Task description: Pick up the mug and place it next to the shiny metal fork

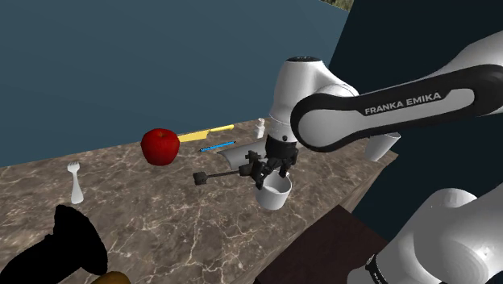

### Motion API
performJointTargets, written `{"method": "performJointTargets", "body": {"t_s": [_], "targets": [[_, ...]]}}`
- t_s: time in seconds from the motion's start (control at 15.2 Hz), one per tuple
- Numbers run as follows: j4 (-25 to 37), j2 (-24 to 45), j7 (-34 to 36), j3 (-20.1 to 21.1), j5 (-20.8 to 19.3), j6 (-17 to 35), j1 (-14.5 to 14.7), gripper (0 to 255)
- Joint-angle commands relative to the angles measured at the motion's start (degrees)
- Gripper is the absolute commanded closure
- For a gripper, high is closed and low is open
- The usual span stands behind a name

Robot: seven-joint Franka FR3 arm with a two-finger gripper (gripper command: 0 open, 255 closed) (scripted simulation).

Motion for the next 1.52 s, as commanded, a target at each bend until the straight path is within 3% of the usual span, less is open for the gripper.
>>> {"method": "performJointTargets", "body": {"t_s": [0.0,0.46,0.99,1.06,1.45], "targets": [[0.74,3.32,2.22,1.66,-0.81,3.15,-0.31,0],[-2.32,7.34,3.13,2.64,-1.73,10.09,-0.83,0],[-2.33,7.33,3.12,2.63,-1.73,10.08,-0.82,0],[-2.33,7.33,3.12,2.63,-1.73,10.08,-0.82,255],[-2.33,7.33,3.12,2.63,-1.73,10.08,-0.82,255]]}}
